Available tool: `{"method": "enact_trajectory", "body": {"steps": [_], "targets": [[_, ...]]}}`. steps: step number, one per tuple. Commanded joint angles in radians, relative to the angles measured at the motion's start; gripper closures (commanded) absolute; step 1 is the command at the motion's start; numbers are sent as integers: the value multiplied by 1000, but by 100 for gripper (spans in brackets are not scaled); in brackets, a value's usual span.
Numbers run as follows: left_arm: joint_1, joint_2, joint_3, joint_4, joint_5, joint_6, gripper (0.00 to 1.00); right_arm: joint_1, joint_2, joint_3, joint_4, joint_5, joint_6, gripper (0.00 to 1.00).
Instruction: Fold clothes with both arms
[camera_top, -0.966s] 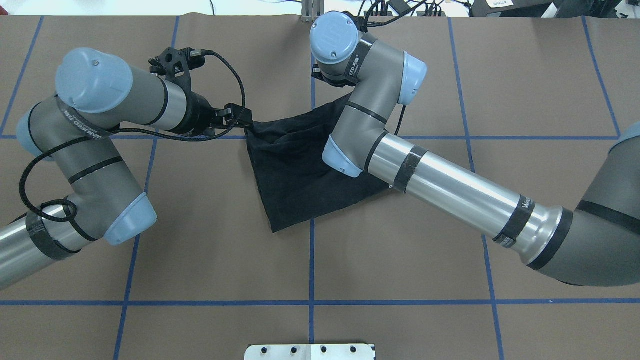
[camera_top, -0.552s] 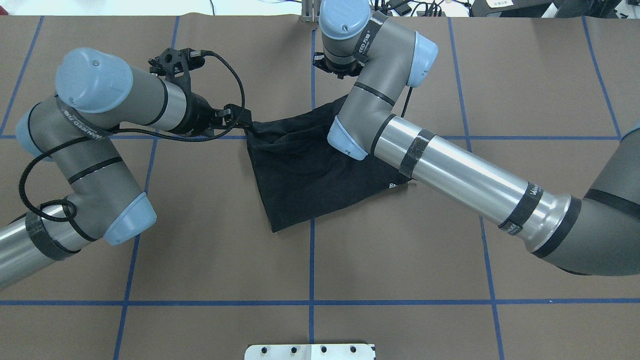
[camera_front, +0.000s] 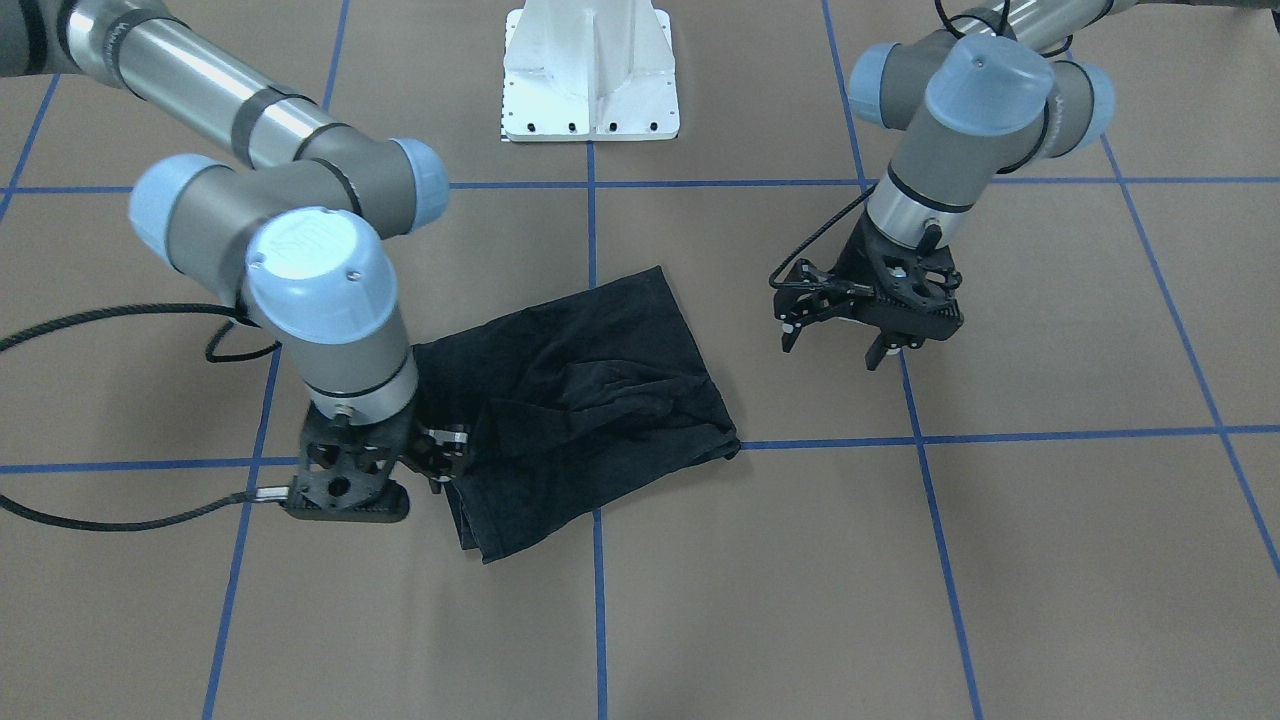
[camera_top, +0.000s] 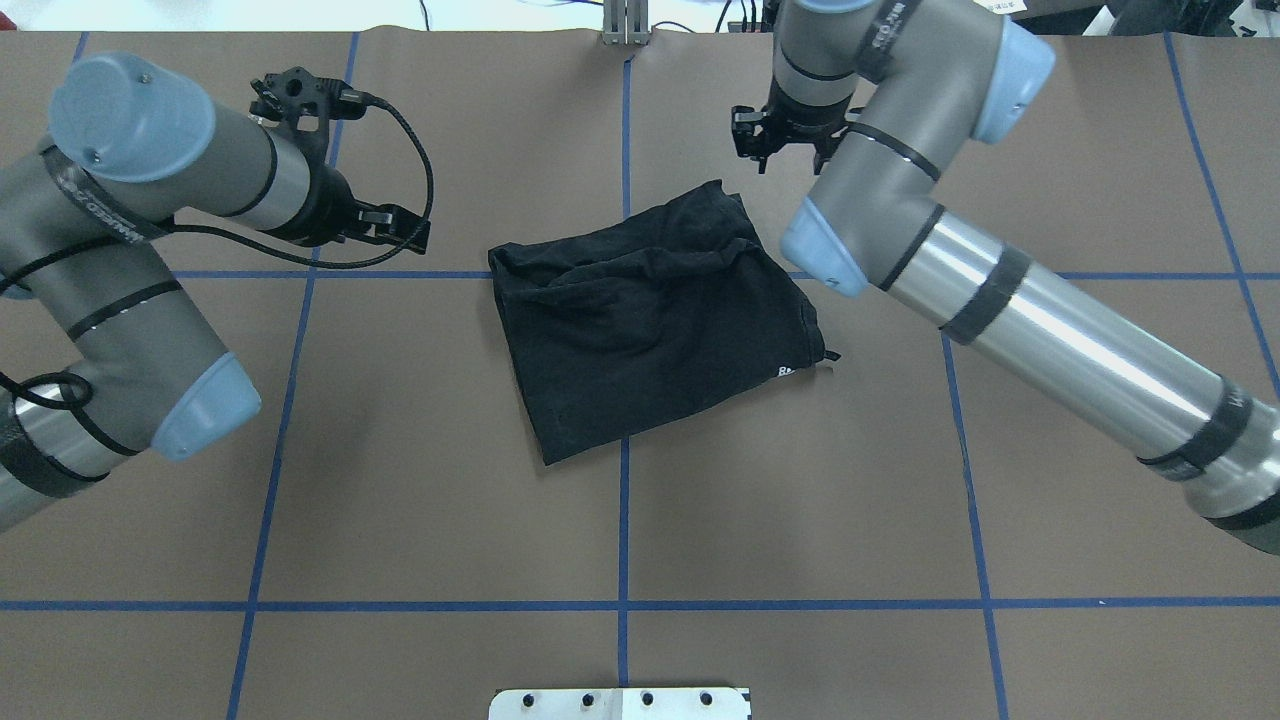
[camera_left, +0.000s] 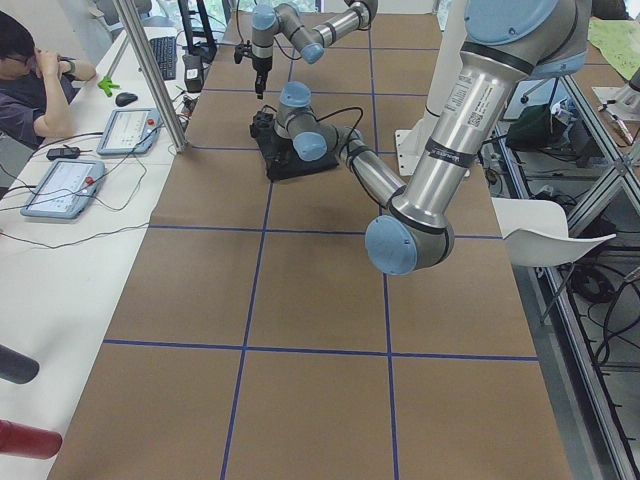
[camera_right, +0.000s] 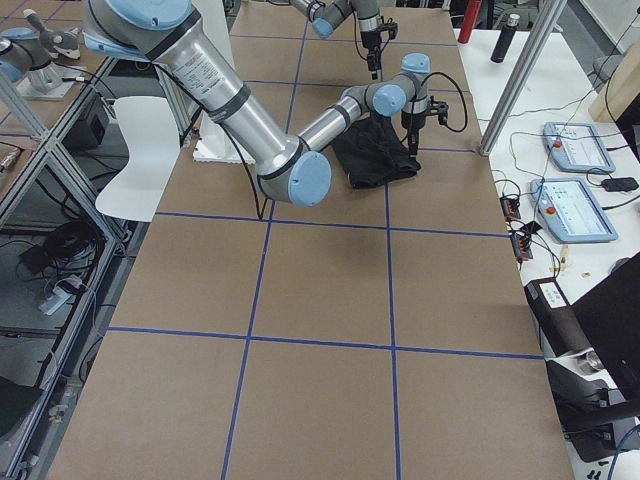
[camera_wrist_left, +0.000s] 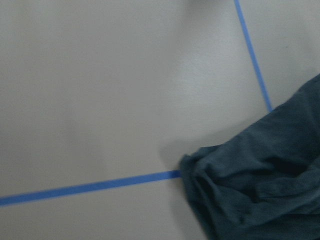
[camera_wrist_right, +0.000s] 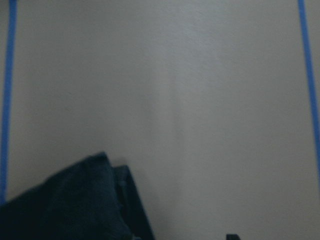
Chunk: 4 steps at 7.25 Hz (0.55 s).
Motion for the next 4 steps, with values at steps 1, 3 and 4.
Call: {"method": "enact_trajectory", "body": {"steps": [1,3,4], "targets": [[-134,64,-16,111,-36,337,0,112,-277,263,-67,102,-236,1],[-295,187,-4,135,-207,500,0,241,-478,346,-64,188,-466,1],[-378,231,28,136,-295,605,0,316,-554,365,-64,223,-587,1]]}}
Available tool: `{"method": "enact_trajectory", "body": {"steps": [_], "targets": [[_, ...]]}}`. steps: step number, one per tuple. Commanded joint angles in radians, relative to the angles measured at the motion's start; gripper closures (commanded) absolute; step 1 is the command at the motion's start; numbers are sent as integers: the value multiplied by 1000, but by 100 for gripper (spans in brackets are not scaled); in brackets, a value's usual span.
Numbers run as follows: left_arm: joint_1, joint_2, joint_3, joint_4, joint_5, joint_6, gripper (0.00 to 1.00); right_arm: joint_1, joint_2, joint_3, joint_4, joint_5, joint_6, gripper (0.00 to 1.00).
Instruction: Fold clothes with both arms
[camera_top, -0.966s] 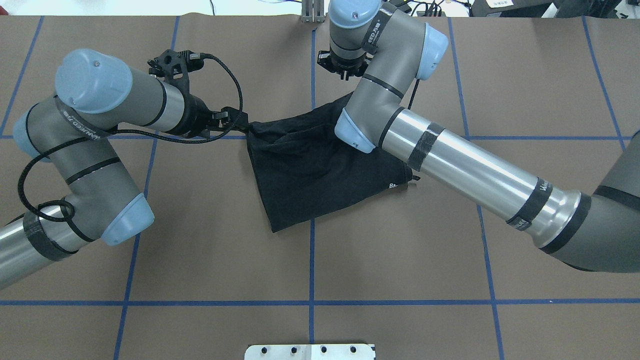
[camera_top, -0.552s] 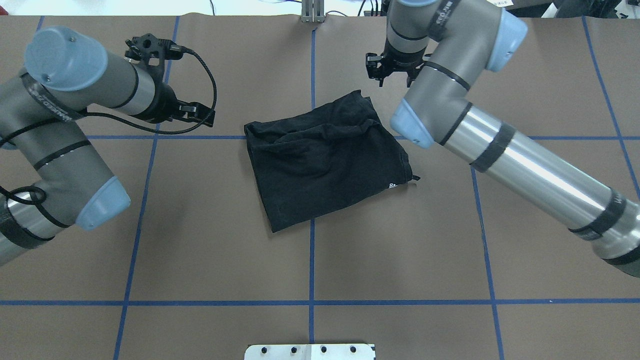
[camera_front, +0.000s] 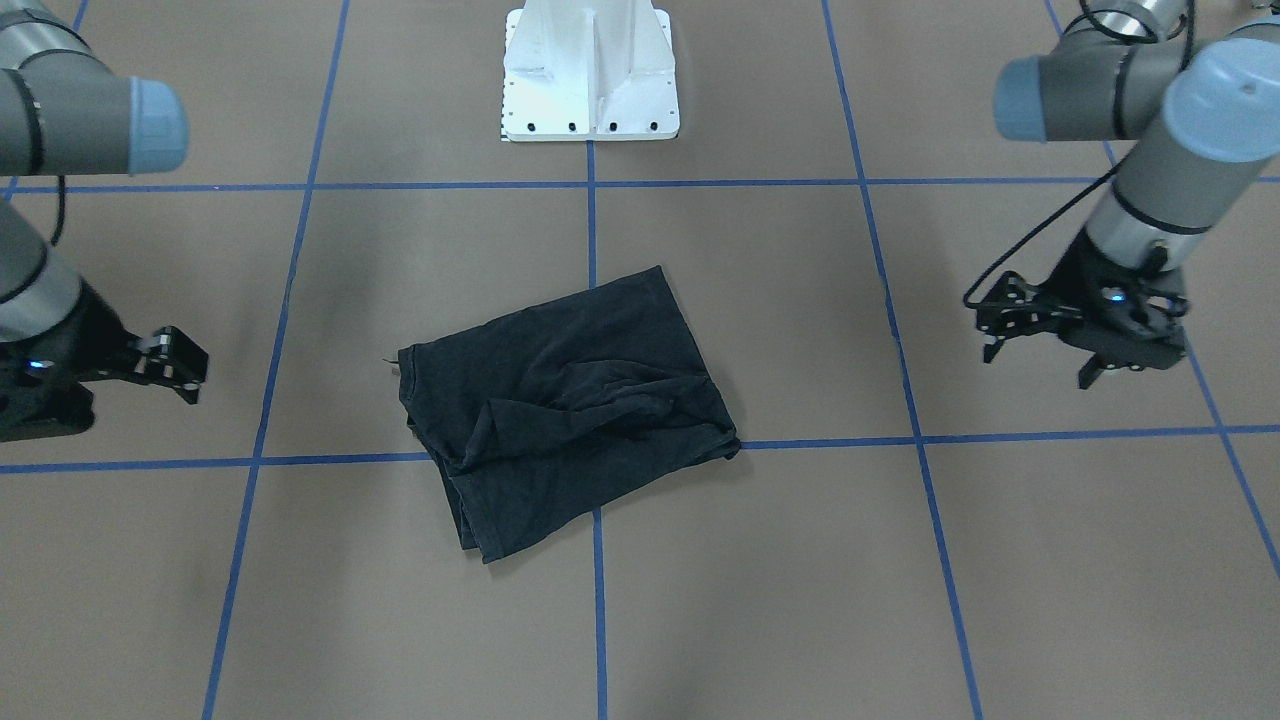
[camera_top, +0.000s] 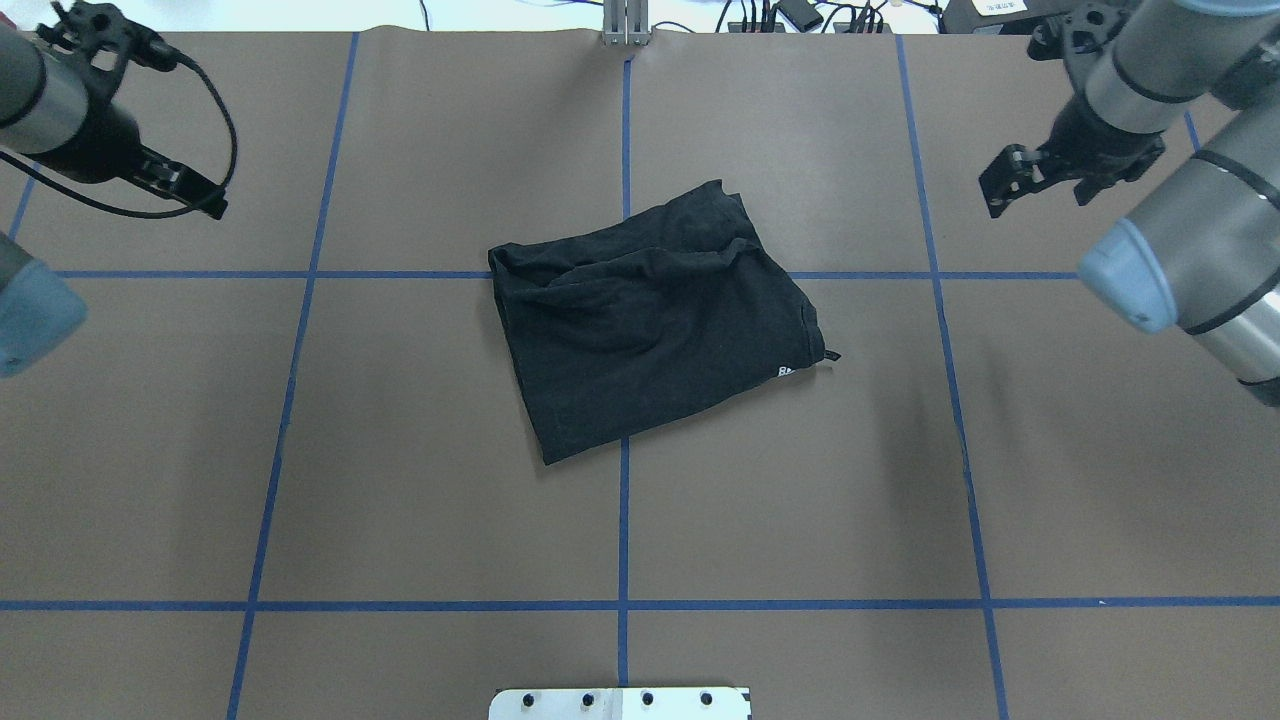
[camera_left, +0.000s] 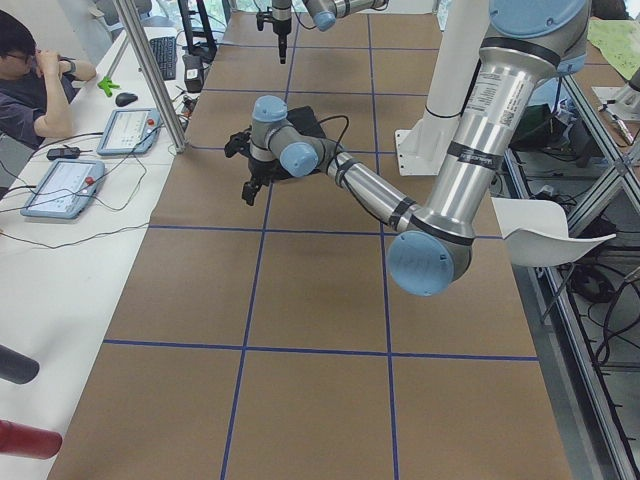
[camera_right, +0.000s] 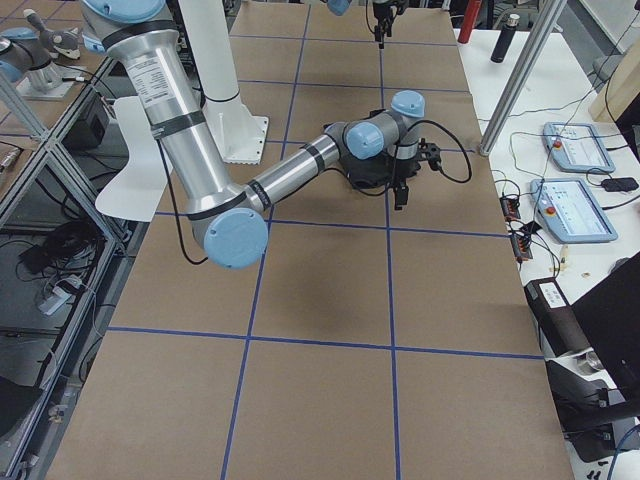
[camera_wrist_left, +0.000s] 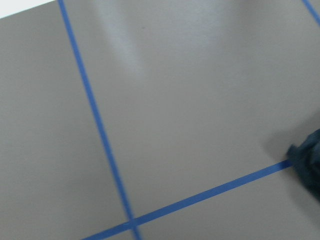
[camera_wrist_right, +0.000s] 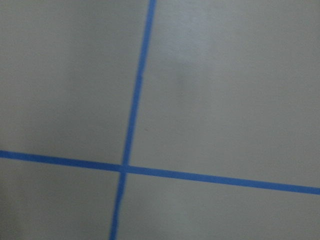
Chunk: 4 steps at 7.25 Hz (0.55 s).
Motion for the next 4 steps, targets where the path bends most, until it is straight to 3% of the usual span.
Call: {"method": "enact_trajectory", "body": {"steps": [1,2,4], "targets": [[-177,92,70,10,-194,186,0,168,-180,37,2,79,-286,1],[-211,119,102,42,-234,186,0,249,-252,37,-2,91,-430,1],[-273,170,133,50,-227,244,0,403,-395,37,-4,94,-618,1]]}}
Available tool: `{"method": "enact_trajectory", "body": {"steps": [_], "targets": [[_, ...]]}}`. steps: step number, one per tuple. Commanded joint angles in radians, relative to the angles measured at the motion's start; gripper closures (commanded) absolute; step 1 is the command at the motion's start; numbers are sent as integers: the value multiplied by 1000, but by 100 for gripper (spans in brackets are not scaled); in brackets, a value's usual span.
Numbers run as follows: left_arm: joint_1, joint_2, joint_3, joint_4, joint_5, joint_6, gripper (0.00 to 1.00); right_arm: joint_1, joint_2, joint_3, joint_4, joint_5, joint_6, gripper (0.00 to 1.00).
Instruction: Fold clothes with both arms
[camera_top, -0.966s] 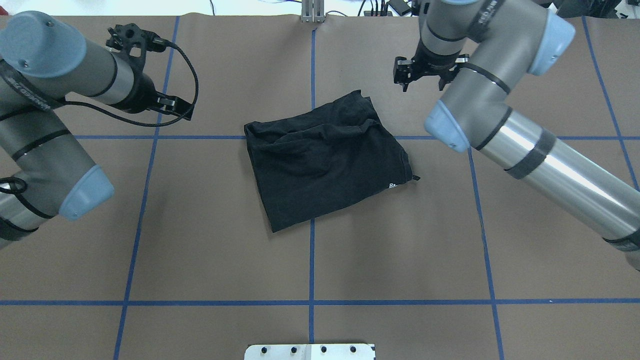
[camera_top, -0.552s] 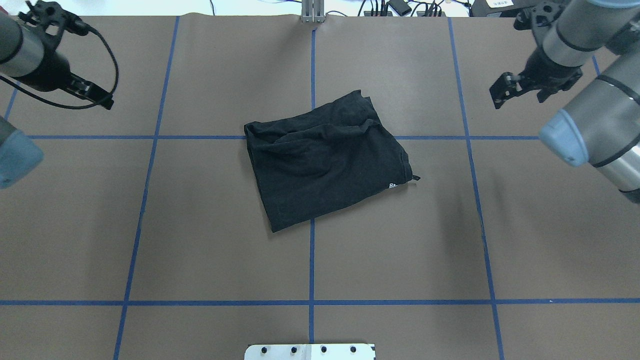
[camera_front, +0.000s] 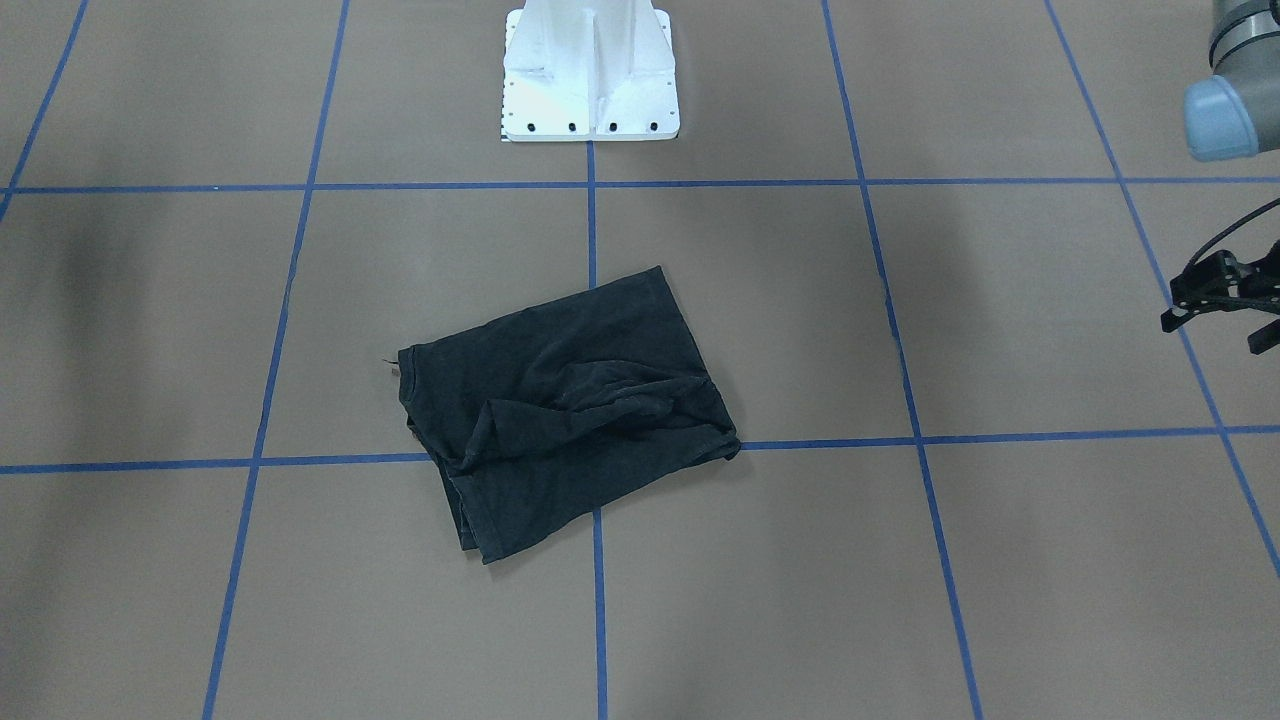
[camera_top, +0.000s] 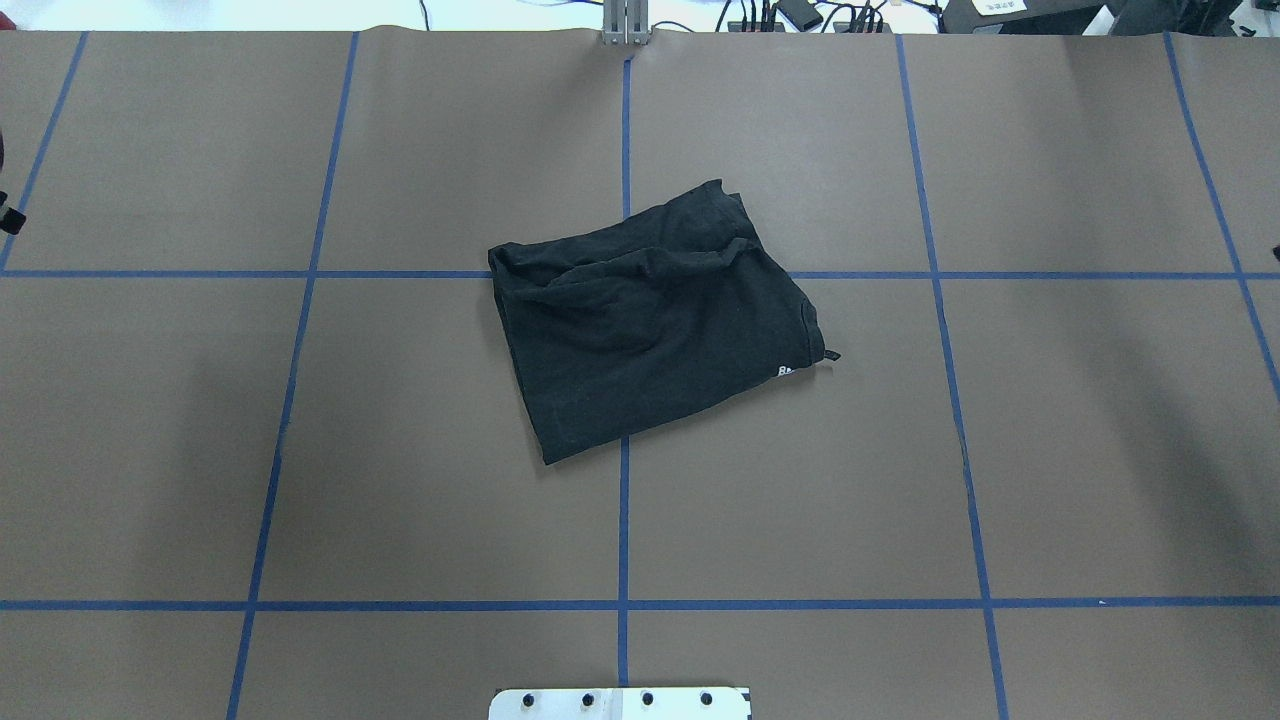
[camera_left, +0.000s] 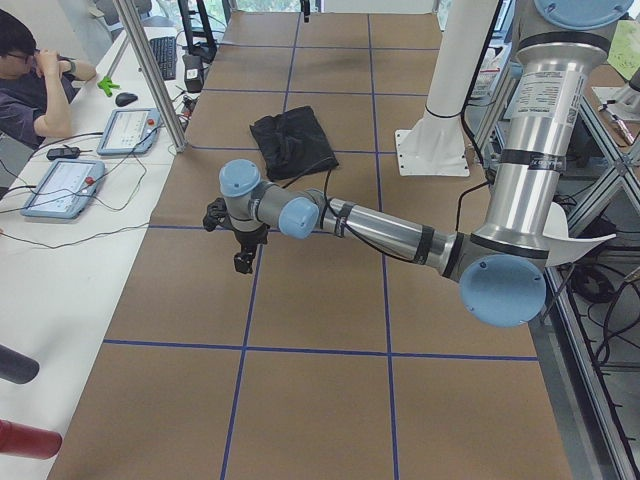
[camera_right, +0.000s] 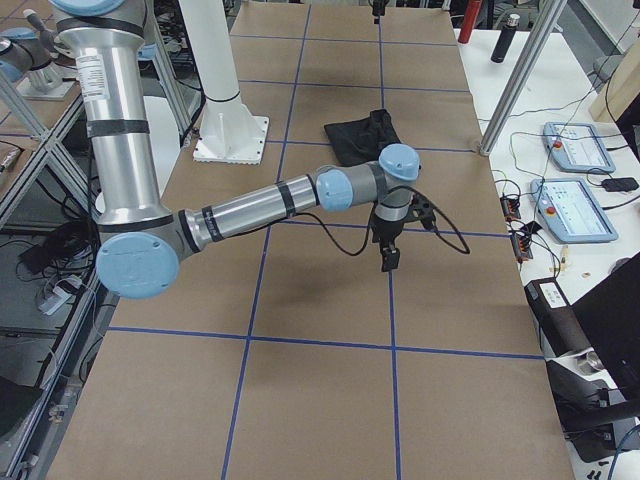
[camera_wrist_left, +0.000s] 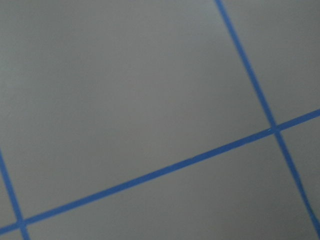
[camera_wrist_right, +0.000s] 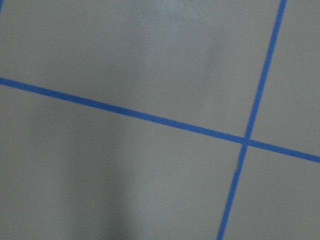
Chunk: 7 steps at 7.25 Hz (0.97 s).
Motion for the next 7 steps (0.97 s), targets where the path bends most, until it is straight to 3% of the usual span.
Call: {"method": "enact_trajectory", "body": {"steps": [1,3,7], "targets": [[-86,68,46,11,-8,152,0,148,-159,1,10,36,-135,1],[-132,126,49,16,-11,170,0,179,-220,15,17,38,-119,0],[-143,132,29,18,-12,158,0,179,-214,15,23,39,-111,0]]}}
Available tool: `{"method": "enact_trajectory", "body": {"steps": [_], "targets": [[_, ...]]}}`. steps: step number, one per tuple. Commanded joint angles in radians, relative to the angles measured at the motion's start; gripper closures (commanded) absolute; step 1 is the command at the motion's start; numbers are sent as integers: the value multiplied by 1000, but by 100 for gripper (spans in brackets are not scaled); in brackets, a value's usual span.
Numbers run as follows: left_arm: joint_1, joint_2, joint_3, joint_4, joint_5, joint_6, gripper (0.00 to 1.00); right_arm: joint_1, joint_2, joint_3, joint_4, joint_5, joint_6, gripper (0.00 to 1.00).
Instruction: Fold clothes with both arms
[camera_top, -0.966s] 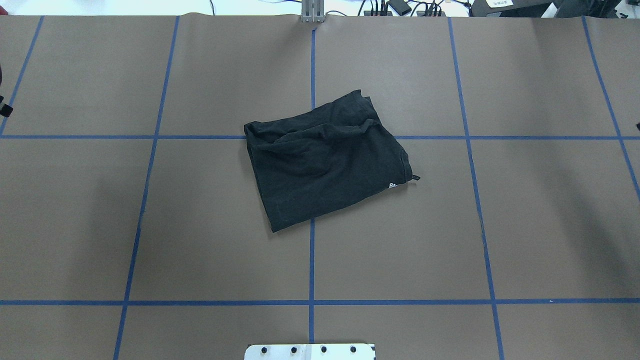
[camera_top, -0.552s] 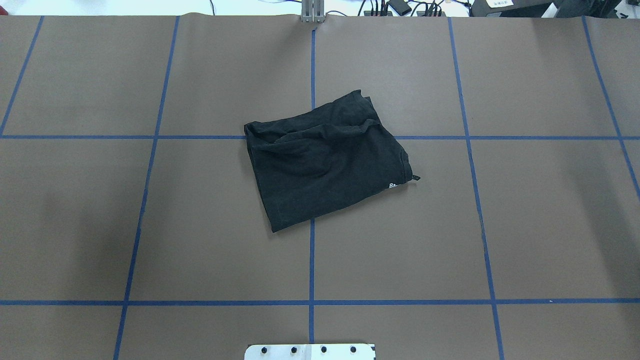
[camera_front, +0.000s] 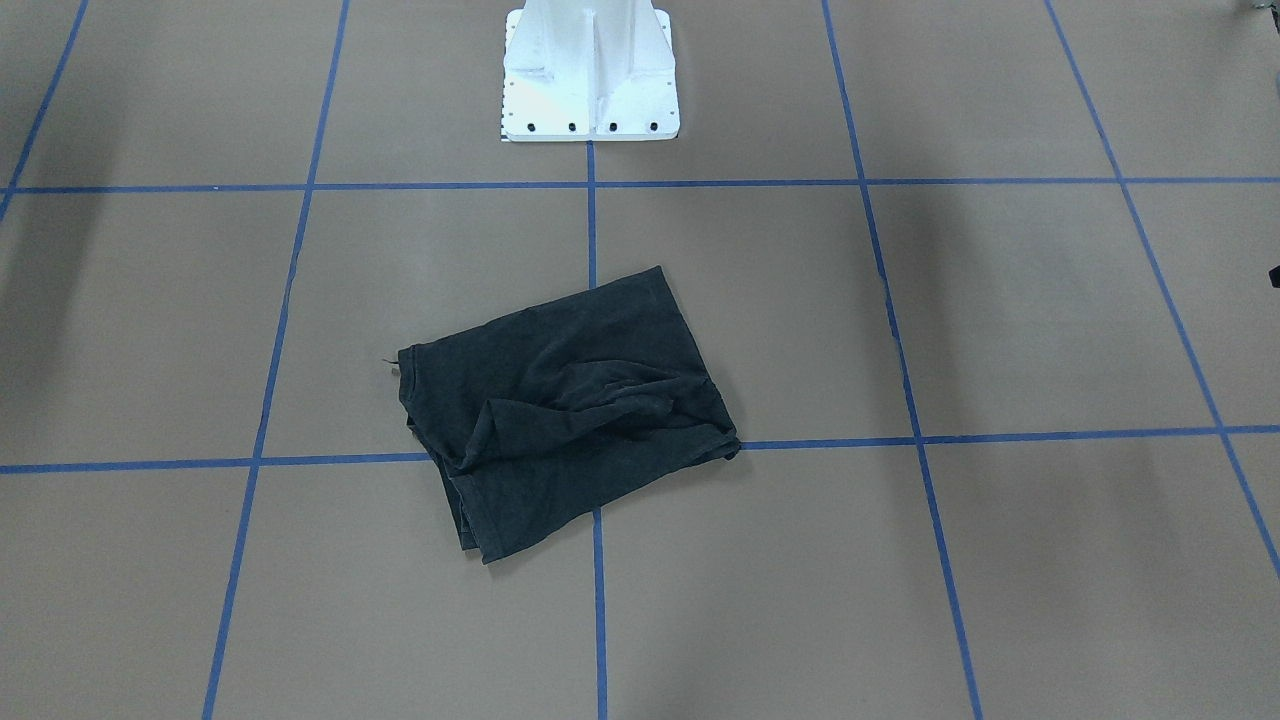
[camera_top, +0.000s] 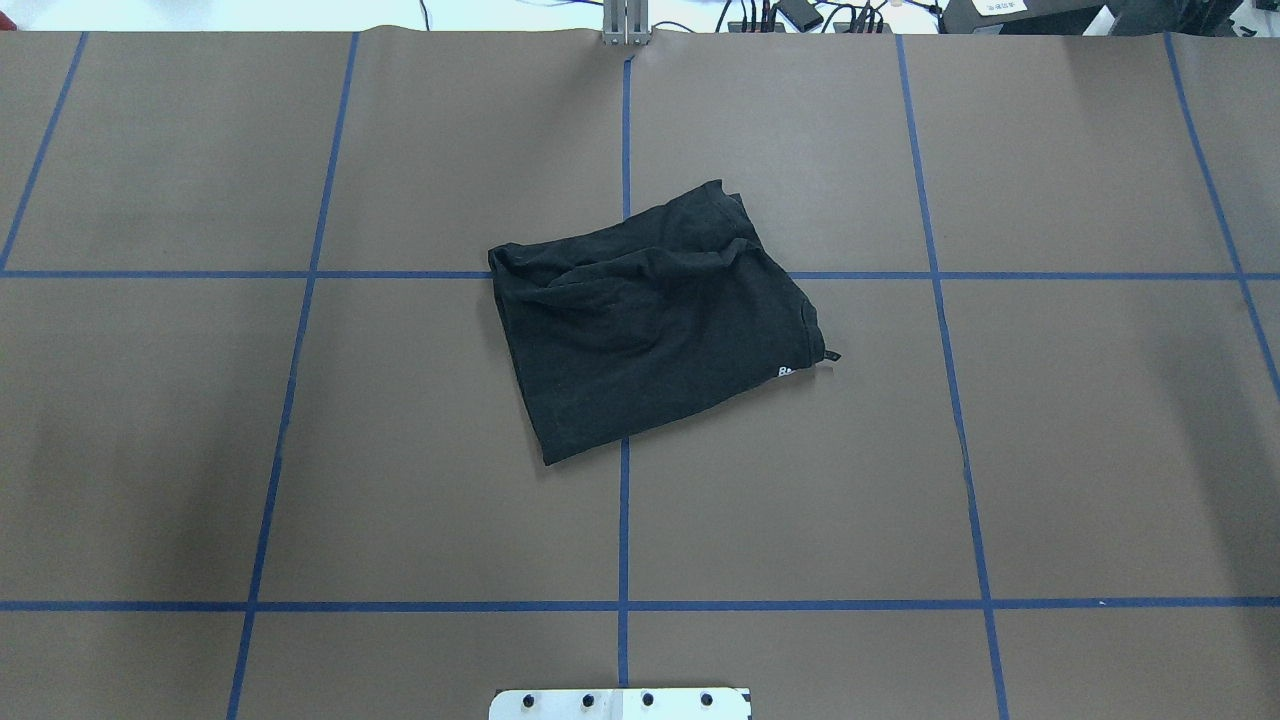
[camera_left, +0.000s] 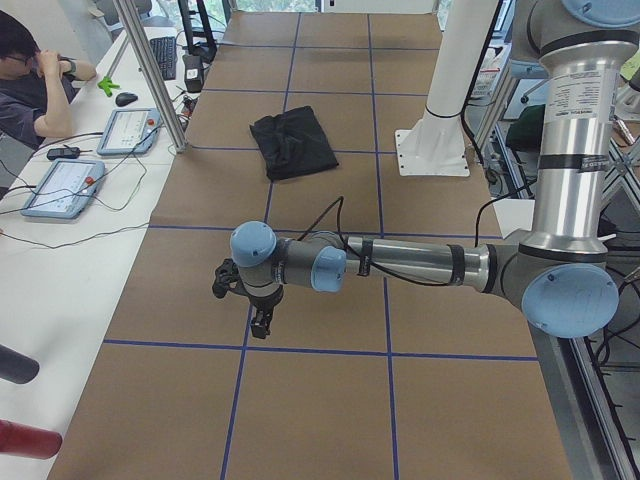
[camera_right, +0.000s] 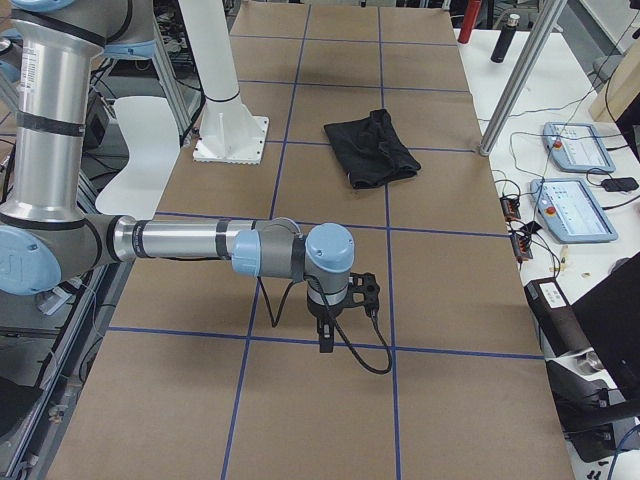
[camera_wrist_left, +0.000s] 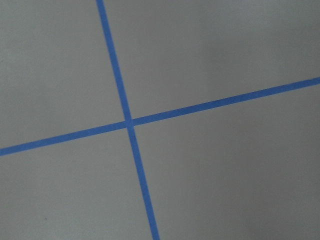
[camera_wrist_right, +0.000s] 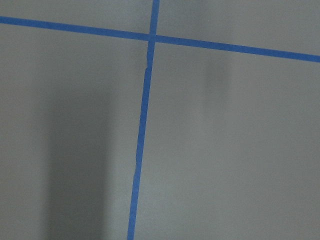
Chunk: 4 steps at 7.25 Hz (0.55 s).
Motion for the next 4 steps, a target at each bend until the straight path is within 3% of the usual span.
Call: {"method": "enact_trajectory", "body": {"steps": [1,4], "targets": [[-2,2,-18,1,1,0,0,0,-1,-1,2,2,-1,0],[6,29,-9,1,21,5,0,0,1,1,2,2,-1,0]]}}
